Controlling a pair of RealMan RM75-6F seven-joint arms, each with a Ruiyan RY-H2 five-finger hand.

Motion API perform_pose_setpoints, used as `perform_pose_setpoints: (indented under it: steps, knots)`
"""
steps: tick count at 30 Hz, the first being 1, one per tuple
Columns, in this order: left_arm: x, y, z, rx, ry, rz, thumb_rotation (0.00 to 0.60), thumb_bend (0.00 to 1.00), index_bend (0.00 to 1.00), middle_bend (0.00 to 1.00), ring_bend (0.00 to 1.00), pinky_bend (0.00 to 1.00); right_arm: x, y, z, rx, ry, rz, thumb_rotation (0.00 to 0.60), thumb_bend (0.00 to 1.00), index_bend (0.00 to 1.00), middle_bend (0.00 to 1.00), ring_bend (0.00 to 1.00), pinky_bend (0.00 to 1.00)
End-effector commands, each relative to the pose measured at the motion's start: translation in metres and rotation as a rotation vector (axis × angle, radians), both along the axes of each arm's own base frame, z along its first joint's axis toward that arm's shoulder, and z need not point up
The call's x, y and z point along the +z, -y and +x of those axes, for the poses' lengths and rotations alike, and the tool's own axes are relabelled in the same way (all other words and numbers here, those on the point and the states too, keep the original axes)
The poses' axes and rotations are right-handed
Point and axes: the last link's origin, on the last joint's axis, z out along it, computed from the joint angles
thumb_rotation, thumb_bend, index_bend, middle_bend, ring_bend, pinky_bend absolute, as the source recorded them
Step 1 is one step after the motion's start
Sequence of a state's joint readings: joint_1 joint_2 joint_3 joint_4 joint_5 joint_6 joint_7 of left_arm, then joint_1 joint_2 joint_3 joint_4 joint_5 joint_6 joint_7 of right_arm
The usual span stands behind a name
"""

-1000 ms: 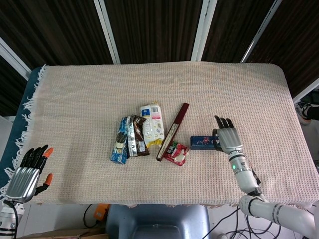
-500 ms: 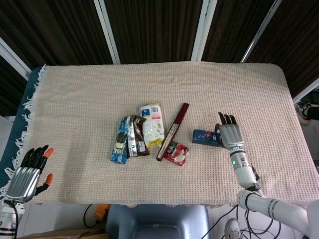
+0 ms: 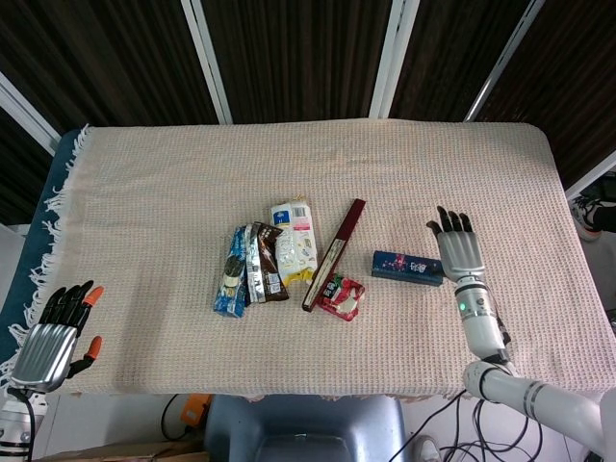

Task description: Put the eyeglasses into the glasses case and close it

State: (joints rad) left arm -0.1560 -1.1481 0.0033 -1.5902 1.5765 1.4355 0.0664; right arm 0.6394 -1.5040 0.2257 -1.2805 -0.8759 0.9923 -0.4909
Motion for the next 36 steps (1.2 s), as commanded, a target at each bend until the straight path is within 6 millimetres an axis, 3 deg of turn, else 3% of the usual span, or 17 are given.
perform_pose_setpoints:
  steps: [1,6,19,29,34,36]
  knots:
    - [0.0,0.0,0.0,-0.001,0.0,-0.002,0.6,0.43,0.0,0.0,0.0,0.03,0.006,-0.012,0.0,0.01,0.005,0.043,0.6,0.29,0.29,0.02,0.0,0.0]
    - [0.0,0.001,0.0,-0.004,0.0,0.001,0.6,0.43,0.0,0.0,0.0,0.03,0.006,-0.02,0.003,0.02,-0.048,0.107,0.6,0.29,0.35,0.0,0.0,0.0]
    - [0.002,0.001,0.0,-0.007,0.003,0.004,0.6,0.43,0.0,0.0,0.0,0.03,-0.022,-0.014,0.017,-0.009,-0.1,0.176,0.6,0.29,0.4,0.0,0.0,0.0]
    - [0.002,0.001,-0.001,-0.006,0.003,0.005,0.6,0.43,0.0,0.0,0.0,0.03,-0.027,-0.013,0.02,-0.008,-0.097,0.169,0.6,0.47,0.52,0.0,0.0,0.0]
    - [0.001,0.001,0.0,-0.007,0.001,0.002,0.6,0.43,0.0,0.0,0.0,0.03,-0.028,-0.013,0.02,-0.005,-0.1,0.166,0.6,0.48,0.54,0.0,0.0,0.0]
    - [0.002,0.001,0.0,-0.007,0.001,0.005,0.6,0.43,0.0,0.0,0.0,0.03,-0.026,-0.014,0.019,-0.002,-0.097,0.165,0.6,0.48,0.48,0.0,0.0,0.0]
